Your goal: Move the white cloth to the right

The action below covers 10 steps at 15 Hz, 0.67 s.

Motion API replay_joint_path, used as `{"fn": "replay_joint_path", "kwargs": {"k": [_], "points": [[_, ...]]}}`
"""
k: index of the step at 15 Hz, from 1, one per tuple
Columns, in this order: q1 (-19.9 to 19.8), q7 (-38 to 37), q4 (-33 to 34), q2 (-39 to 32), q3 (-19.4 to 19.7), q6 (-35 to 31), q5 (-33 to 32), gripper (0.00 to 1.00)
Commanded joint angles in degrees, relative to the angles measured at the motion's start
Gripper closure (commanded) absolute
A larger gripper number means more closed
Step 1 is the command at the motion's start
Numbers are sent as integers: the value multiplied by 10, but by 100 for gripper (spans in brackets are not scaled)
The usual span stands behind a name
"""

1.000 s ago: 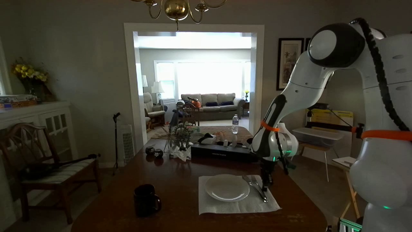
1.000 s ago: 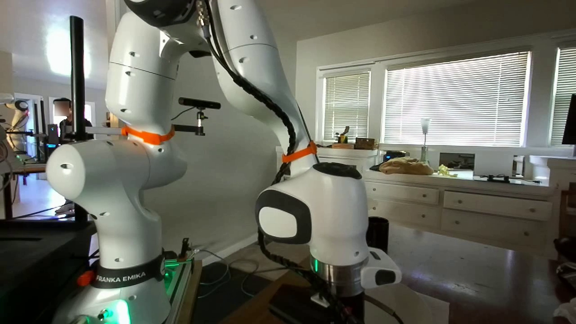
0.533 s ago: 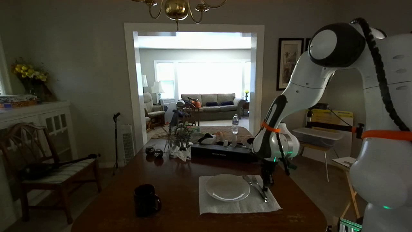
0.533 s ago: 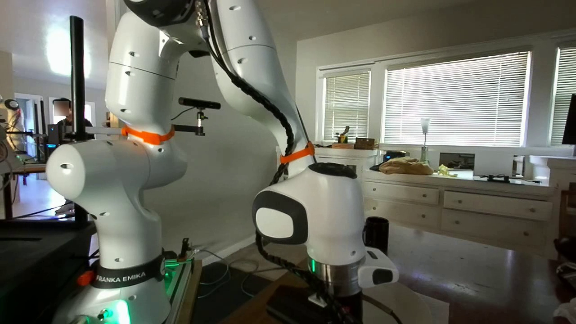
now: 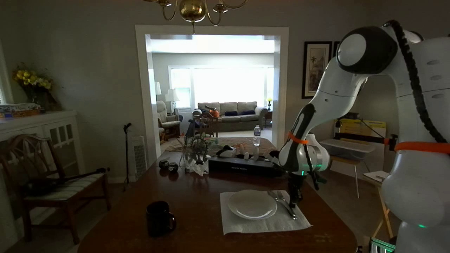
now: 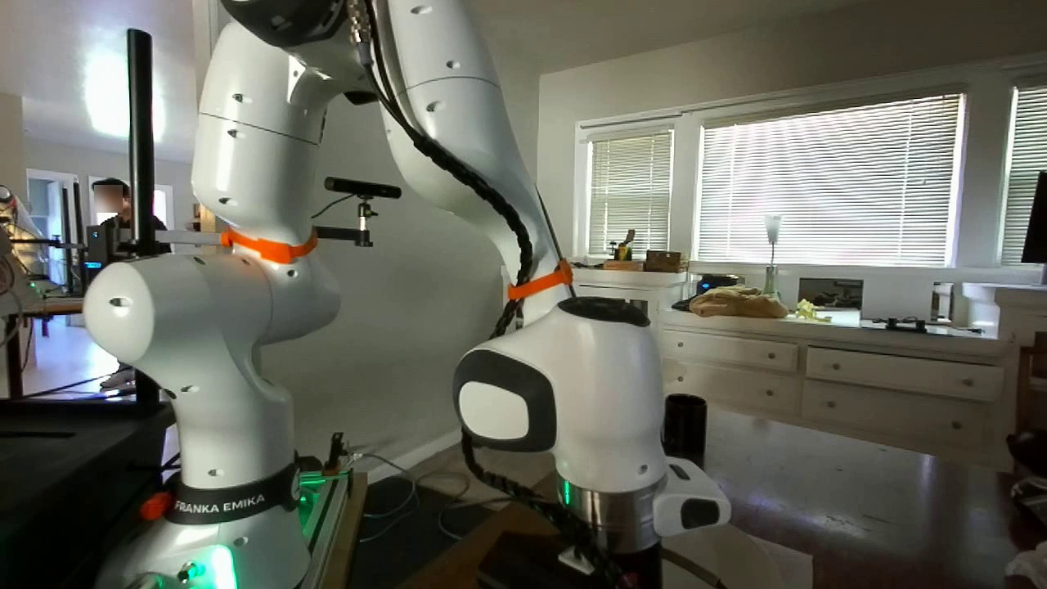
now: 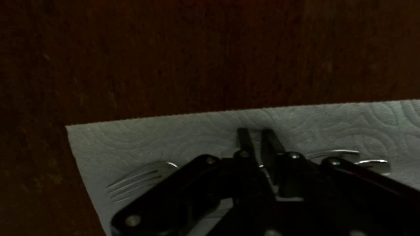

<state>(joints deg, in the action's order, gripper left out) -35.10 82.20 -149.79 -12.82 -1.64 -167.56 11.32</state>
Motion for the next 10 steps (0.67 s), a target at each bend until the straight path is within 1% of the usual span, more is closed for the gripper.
{"fn": "replay_joint_path", "kwargs": {"k": [1, 6, 7, 8, 9, 10], "points": [[-5, 2, -3, -7, 7, -2, 2, 51], [5, -27, -19, 53, 29, 32, -15, 13], [5, -33, -15, 59, 32, 36, -16, 5], [7, -45, -14, 73, 41, 43, -25, 1], [37, -63, -14, 88, 76, 55, -36, 0], [48, -86, -13, 100, 92, 65, -52, 0]]}}
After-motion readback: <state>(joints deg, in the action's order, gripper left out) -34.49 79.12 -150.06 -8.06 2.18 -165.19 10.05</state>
